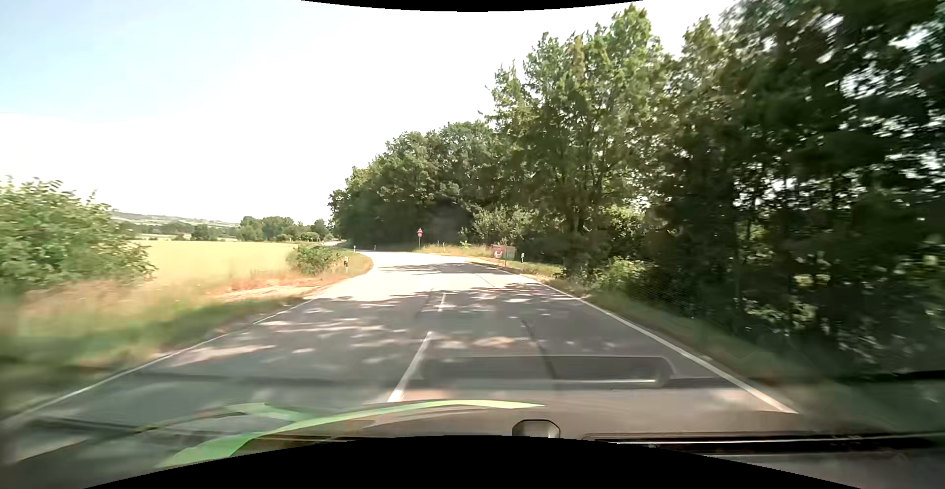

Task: Follow the waypoints while adhering to traffic rules and regulations

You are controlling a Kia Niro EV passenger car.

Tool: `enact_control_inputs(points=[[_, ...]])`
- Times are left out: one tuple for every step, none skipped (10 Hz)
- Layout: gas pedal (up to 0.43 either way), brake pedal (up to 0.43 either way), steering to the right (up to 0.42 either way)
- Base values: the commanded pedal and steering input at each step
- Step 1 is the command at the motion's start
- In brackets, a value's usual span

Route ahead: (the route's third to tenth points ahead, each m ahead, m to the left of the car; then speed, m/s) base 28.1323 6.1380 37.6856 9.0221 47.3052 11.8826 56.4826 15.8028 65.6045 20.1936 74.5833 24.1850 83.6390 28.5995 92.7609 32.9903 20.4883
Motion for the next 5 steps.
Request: enact_control_inputs(points=[[0.260, 0.000, -0.044], [0.268, 0.000, -0.045], [0.280, 0.000, -0.047], [0.280, 0.000, -0.049], [0.280, 0.000, -0.050]])
